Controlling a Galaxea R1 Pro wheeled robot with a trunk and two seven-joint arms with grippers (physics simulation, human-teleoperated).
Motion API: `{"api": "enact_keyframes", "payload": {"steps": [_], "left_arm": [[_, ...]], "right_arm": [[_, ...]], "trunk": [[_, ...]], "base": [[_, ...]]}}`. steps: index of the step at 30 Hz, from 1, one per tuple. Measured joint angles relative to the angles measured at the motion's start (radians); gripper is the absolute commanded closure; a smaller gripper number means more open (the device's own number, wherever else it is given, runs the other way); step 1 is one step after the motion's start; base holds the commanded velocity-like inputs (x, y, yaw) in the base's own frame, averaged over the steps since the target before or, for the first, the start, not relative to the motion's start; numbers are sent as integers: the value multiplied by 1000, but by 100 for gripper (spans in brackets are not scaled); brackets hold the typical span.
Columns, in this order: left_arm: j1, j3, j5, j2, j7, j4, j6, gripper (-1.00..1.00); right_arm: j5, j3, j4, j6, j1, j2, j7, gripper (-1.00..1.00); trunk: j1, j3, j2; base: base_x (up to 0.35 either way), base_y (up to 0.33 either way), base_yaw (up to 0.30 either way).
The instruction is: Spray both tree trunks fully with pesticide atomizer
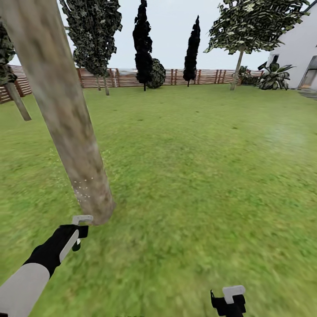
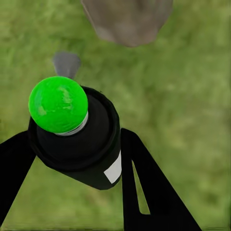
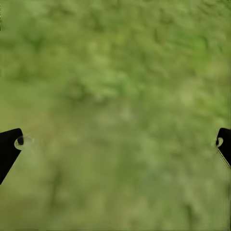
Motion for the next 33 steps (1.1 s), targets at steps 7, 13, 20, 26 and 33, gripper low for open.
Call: {"api": "enact_keyframes", "payload": {"steps": [7,13,20,26,33], "left_arm": [[0,-1,1,-1,2,0,1,100],[0,0,0,-1,2,0,1,100],[0,0,-1,1,3,1,1,100],[0,0,1,0,2,2,-1,100],[0,1,-1,1,2,1,-1,100]], "right_arm": [[0,0,0,0,0,0,0,-100],[0,0,0,0,0,0,0,-100],[0,0,0,0,0,0,0,-100],[1,0,0,0,0,0,0,-100],[0,0,0,0,0,0,0,-100]], "trunk": [[0,0,0],[0,0,0],[0,0,0],[0,0,0],[0,0,0]], "base": [[73,-270,48],[159,-262,0],[160,-261,149],[160,-261,276],[160,-261,222]]}}
